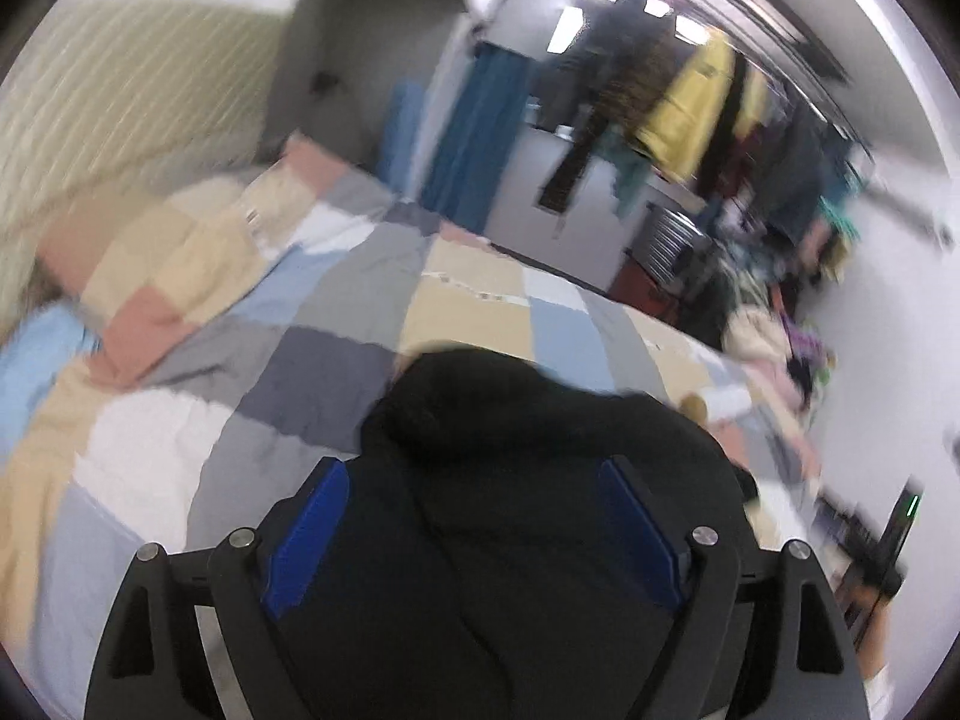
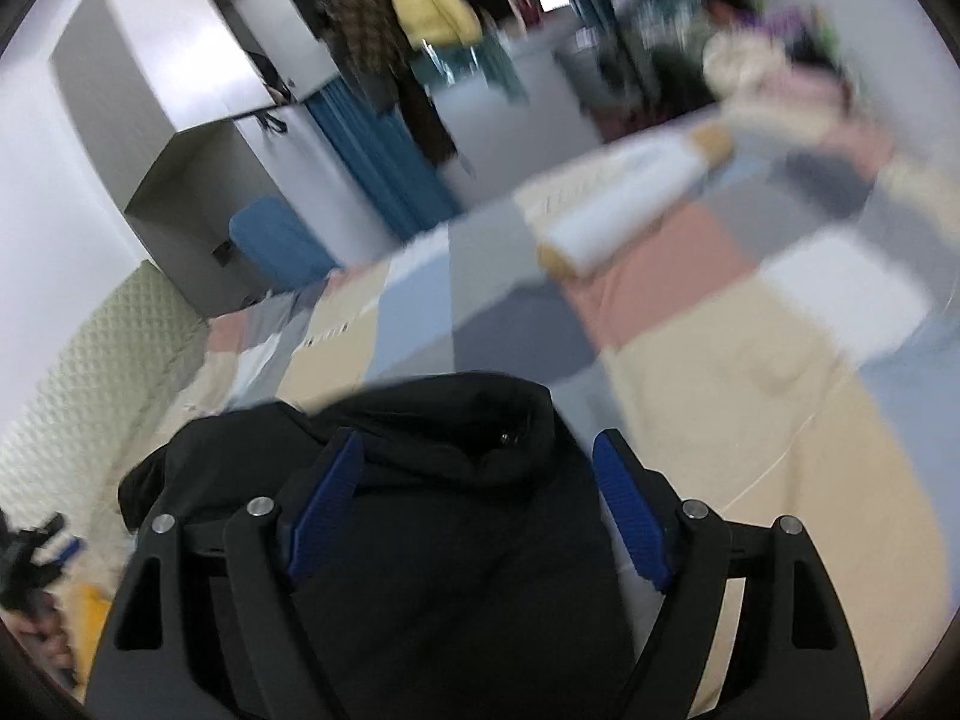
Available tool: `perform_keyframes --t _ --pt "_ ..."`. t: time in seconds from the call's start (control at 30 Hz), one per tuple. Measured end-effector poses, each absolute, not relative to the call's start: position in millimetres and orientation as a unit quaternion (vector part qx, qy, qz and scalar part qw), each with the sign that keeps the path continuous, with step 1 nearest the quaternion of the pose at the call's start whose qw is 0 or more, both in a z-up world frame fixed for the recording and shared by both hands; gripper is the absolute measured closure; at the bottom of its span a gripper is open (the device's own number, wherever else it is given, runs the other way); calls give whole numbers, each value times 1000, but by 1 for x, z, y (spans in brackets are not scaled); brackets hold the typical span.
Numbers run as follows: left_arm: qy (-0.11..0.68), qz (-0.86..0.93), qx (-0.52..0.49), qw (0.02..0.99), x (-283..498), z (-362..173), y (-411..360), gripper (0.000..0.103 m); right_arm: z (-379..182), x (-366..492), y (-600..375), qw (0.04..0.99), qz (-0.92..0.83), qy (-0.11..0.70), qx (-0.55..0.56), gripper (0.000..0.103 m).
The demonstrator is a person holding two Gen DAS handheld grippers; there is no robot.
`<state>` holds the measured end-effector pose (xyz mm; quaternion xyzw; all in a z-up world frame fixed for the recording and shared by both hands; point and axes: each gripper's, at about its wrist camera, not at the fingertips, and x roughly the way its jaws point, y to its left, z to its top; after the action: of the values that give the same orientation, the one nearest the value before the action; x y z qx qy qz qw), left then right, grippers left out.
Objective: Fold large clothes
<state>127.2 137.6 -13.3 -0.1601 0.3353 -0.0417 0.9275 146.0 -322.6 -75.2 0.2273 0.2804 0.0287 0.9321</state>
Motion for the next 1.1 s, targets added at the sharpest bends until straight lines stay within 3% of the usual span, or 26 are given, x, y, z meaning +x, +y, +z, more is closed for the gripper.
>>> perform_keyframes --t 0.13,0.37,1.1 --pt "339 -74 -83 934 137 -18 69 18 -53 138 -292 942 72 245 220 21" --pt "355 -79 -3 931 186 -53 -5 18 -80 174 -199 930 128 311 146 21" --pt "377 -45 -9 925 246 -146 13 12 -157 266 -132 919 78 383 59 11"
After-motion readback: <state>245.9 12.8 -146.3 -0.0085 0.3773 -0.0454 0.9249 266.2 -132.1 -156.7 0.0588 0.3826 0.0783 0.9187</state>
